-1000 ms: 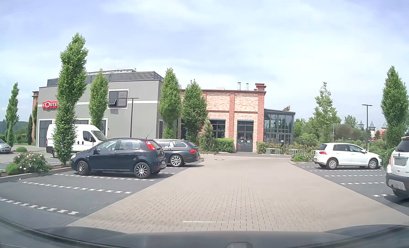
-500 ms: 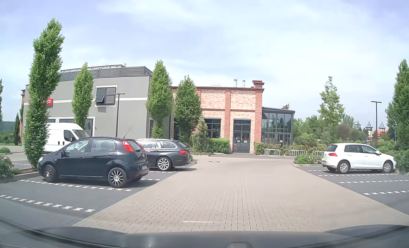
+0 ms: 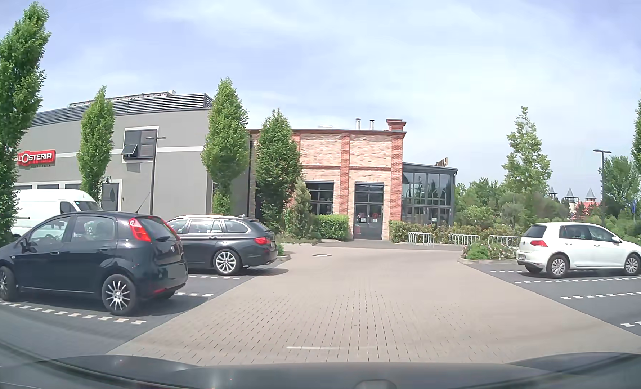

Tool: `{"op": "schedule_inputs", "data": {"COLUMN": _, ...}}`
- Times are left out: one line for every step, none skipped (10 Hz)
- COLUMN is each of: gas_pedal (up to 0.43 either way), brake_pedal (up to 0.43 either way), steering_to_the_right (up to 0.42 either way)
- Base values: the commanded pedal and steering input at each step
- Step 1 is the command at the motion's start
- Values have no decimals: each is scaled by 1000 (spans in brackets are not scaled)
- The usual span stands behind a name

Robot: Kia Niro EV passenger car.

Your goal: Follow the waypoints while adhering to traffic rules and regulations

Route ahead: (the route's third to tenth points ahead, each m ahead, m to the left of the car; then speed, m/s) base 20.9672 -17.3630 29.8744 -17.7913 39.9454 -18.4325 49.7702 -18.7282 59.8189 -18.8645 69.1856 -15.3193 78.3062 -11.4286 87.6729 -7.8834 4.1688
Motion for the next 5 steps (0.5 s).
{"op": "schedule_inputs", "data": {"gas_pedal": 0, "brake_pedal": 0, "steering_to_the_right": 61}}
{"op": "schedule_inputs", "data": {"gas_pedal": 0, "brake_pedal": 0, "steering_to_the_right": 61}}
{"op": "schedule_inputs", "data": {"gas_pedal": 0, "brake_pedal": 0, "steering_to_the_right": 61}}
{"op": "schedule_inputs", "data": {"gas_pedal": 0, "brake_pedal": 0, "steering_to_the_right": 60}}
{"op": "schedule_inputs", "data": {"gas_pedal": 0, "brake_pedal": 0, "steering_to_the_right": 56}}
